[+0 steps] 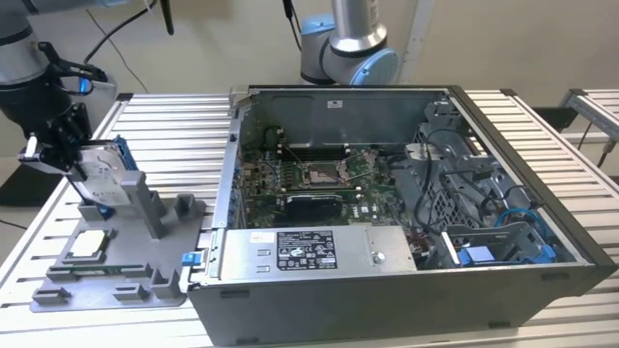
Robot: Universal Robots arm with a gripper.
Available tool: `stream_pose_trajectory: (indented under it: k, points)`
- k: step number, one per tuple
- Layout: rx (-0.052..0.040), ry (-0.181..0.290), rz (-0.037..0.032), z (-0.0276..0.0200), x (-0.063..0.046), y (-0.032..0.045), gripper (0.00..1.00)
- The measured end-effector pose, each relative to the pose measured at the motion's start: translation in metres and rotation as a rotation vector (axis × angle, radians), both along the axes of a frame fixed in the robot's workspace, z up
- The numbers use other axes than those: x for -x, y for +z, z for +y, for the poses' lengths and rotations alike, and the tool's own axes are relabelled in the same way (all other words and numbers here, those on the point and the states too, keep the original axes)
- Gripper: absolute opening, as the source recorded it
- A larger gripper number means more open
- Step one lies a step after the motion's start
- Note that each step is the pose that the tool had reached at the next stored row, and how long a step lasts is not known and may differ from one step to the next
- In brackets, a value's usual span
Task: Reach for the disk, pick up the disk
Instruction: 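Pick up the disk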
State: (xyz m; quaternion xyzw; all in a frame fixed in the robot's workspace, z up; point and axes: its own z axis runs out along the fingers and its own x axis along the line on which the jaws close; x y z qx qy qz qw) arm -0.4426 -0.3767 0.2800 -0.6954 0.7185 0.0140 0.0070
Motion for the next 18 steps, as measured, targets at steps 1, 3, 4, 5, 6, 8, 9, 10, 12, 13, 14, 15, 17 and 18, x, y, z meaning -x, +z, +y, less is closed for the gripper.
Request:
stream_pose_trajectory:
  k: [1,3,4,5,6,8,9,10,12,13,14,15,17,18]
  points:
    - [0.0002,0.000,0.0001,0.0000,0.000,0.0019,0.00]
    - [0.0003,0.000,0.0001,0.0000,0.000,0.0056,0.00]
    - [0.0003,0.000,0.0000,0.0000,0.000,0.0076,0.00]
    - [0.0004,0.000,0.0000,0.0000,0.000,0.0093,0.00]
    - [0.0006,0.000,-0.0001,0.0000,0.000,0.0110,0.00]
    - [0.0010,0.000,0.0000,0.0000,0.000,0.0147,0.00]
    - [0.0012,0.000,0.0001,-0.0001,0.000,0.0166,0.00]
    - [0.0013,0.000,0.0000,0.0000,0.000,0.0185,0.00]
    - [0.0015,0.000,0.0000,0.0000,0.000,0.0220,0.00]
    - [0.0017,0.000,-0.0001,0.0000,0.000,0.0245,0.00]
    - [0.0018,0.000,0.0000,0.0000,0.000,0.0263,0.00]
    - [0.0019,0.000,0.0000,0.0000,0.000,0.0280,0.00]
    - [0.0020,0.000,0.0000,0.0000,0.000,0.0318,0.00]
    - [0.0021,0.000,0.0000,0.0000,0.000,0.0341,0.00]
